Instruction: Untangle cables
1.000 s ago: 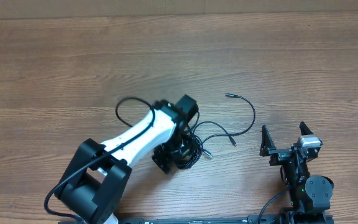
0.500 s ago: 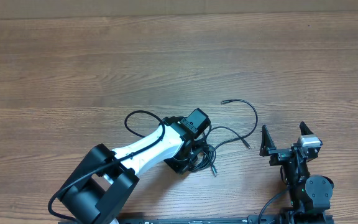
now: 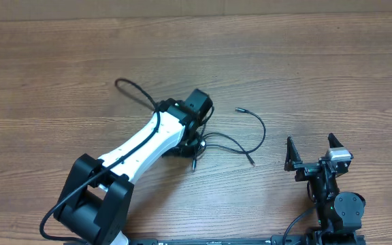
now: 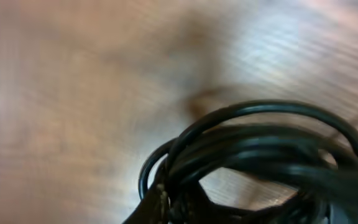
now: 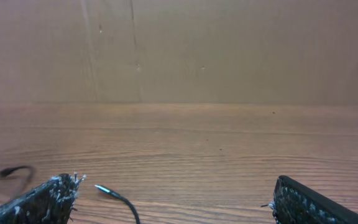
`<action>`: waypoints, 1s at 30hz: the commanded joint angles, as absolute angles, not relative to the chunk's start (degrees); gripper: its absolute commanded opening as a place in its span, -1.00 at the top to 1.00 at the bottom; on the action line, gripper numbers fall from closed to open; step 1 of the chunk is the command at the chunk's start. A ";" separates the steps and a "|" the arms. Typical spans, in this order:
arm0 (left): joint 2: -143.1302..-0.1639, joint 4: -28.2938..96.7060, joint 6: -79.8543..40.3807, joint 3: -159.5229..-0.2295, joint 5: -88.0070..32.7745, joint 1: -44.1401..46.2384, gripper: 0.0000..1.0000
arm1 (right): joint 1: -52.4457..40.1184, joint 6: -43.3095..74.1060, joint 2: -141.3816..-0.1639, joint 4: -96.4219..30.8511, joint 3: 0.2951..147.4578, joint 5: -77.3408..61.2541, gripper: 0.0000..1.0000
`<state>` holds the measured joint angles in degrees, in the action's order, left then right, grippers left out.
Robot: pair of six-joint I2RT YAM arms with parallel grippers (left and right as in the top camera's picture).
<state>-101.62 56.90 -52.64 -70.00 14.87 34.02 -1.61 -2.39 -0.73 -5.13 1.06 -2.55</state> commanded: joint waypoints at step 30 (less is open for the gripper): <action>-100.03 36.71 -94.28 -52.47 10.90 34.09 0.14 | -1.87 -2.68 -0.16 -4.73 0.47 -2.02 -1.00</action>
<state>-100.38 38.74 -92.16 -55.16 10.83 34.02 -1.58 -2.37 -0.73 -5.13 1.06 -2.55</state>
